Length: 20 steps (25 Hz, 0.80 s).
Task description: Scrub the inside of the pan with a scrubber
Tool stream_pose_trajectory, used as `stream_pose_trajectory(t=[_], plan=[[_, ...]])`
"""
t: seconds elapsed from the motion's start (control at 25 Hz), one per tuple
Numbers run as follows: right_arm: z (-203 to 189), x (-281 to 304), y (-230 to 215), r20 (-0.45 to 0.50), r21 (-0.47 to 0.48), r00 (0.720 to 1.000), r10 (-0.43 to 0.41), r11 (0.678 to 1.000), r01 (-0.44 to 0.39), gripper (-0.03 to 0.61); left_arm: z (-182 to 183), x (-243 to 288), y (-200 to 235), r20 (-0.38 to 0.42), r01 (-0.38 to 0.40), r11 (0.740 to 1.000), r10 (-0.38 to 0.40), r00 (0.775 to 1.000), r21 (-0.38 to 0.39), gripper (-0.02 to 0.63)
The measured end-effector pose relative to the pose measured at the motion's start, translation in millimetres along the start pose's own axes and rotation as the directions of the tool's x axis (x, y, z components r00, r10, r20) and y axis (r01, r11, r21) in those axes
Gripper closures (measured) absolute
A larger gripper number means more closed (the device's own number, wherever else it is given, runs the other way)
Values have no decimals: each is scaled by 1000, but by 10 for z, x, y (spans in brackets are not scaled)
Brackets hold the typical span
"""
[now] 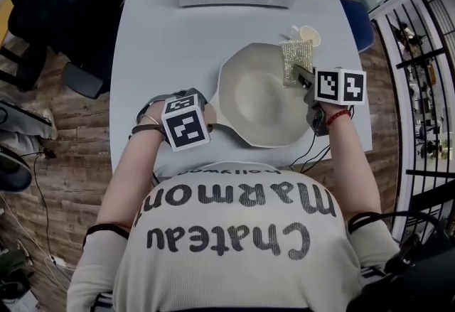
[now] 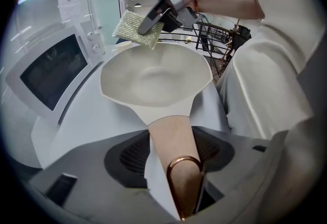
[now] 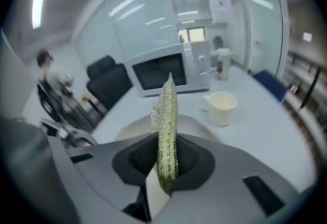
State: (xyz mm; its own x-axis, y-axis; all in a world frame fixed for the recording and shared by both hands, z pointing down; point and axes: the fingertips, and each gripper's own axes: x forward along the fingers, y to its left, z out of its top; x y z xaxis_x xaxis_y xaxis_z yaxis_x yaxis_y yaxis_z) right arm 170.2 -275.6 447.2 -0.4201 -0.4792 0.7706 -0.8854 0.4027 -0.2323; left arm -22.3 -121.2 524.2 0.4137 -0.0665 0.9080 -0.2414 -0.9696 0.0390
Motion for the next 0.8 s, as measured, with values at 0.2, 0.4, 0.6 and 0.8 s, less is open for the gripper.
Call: stream_pose_trajectory(t=[0.2,0.4,0.6,0.8], plan=[[-468,317,1081,29,477,851,525,741,-473,522,-11,-12,16,16,-3,1000,3,1000,-7,348],[-821,654,1560,-32,545,768,640,655,-523,522,-2,-5,13,15,-10,1000,10,1000,2,348],[-882,846,1601,-30,557,775,631,654,-511,522,-9,-11,12,10,-30,999,29,1000,30,348],[-973,992,1486,-87,538,838,539,733,-416,522,14,-16,12,20,-27,999,26,999,29,348]])
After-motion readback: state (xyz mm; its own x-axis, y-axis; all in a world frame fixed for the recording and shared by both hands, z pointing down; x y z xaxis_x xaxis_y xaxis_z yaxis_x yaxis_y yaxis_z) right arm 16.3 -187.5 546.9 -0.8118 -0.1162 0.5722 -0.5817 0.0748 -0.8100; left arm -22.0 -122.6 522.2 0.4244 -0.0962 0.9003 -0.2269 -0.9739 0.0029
